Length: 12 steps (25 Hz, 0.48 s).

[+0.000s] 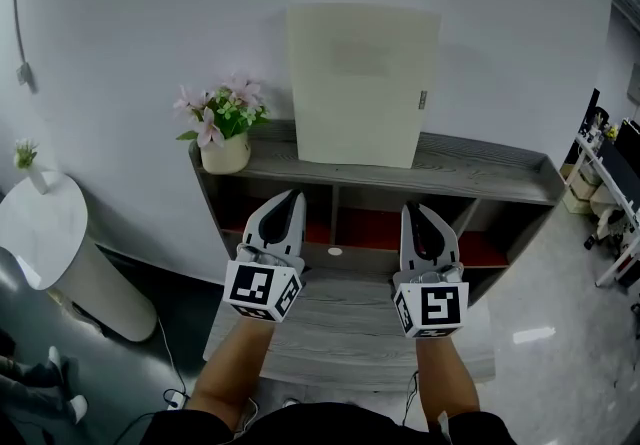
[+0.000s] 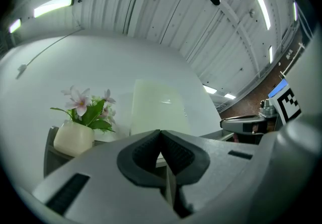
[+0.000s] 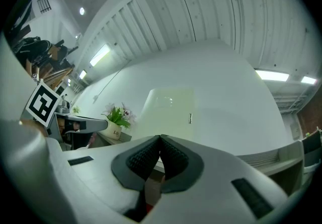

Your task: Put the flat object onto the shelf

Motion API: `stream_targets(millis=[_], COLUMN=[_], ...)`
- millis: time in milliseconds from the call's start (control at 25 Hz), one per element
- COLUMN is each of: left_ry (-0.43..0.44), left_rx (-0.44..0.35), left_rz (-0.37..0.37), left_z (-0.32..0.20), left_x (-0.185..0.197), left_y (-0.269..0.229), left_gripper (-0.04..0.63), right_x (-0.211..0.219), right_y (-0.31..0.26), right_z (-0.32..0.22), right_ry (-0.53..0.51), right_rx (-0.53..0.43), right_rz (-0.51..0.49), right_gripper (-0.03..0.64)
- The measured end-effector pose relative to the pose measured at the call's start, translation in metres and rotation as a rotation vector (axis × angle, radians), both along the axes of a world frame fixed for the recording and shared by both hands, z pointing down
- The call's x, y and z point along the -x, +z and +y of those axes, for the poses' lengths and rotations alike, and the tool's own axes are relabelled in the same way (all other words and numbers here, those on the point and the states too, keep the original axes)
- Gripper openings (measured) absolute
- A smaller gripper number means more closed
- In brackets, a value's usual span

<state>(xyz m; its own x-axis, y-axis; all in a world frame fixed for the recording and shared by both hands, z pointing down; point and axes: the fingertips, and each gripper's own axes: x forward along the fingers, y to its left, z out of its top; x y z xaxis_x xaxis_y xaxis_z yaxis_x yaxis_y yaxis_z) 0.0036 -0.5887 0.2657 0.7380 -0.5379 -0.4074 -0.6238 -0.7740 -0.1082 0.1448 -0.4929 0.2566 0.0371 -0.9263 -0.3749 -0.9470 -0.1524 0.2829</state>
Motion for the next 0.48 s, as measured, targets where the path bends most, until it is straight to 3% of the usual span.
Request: stream_targets(millis=[480], left_ry=[-0.018], left_rx=[-0.006], left_rz=[-0.004], left_z=[-0.0057], left_x=[0.0049], left_y=[-0.0014], left_gripper=[0.006], right_x=[0.0047], right_y=[-0.0004], right_z=[-0.0064], right_ry=[0.003], right_rx=[0.000], right_rz=[0.018], right_gripper=[0.023])
